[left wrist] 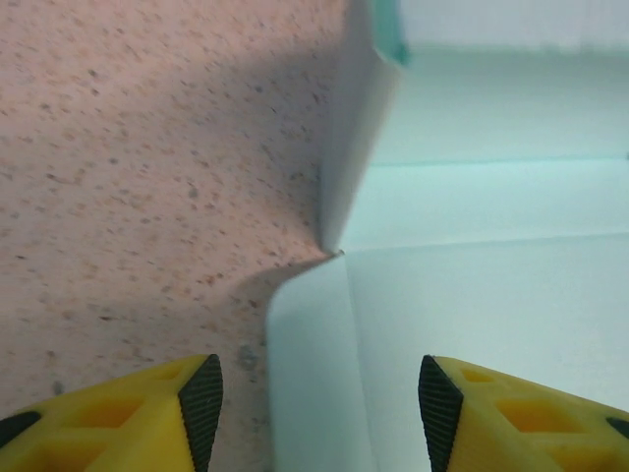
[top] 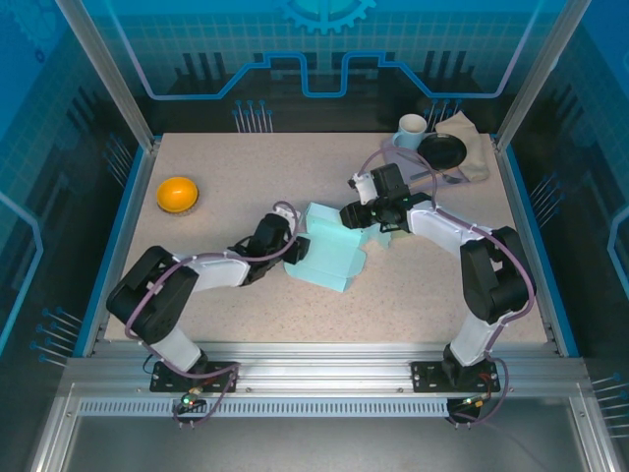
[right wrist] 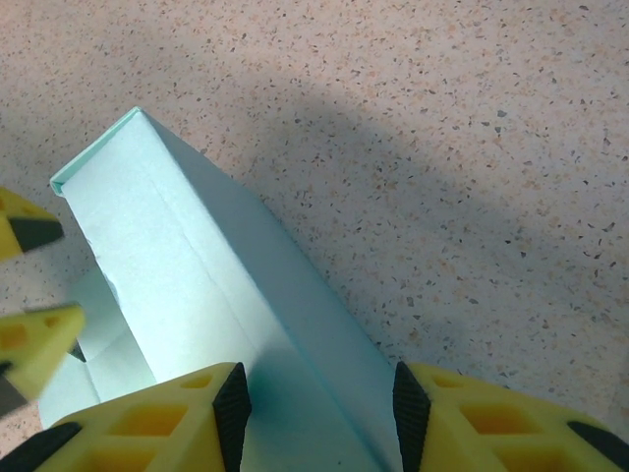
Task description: Fold the paper box
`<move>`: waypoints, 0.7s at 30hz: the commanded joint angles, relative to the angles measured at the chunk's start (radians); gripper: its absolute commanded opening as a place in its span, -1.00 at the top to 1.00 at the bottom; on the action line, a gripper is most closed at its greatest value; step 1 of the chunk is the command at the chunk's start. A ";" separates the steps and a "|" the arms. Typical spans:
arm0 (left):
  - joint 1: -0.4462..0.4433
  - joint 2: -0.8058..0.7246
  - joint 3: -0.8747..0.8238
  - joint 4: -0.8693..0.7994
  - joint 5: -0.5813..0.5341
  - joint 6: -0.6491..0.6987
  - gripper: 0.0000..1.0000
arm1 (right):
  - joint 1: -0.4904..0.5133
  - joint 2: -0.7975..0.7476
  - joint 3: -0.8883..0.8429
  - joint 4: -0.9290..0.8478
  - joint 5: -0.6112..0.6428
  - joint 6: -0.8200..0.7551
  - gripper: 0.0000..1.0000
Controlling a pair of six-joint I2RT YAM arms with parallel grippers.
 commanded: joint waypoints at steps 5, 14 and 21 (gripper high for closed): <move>0.061 0.025 0.040 0.013 0.204 0.061 -0.17 | 0.020 0.042 -0.011 -0.170 0.034 -0.003 0.08; 0.047 0.179 0.184 -0.005 0.245 0.041 -0.14 | 0.033 0.049 0.005 -0.181 0.029 -0.012 0.08; 0.028 0.273 0.311 -0.105 0.071 0.033 0.44 | 0.034 0.044 0.012 -0.184 0.021 -0.008 0.06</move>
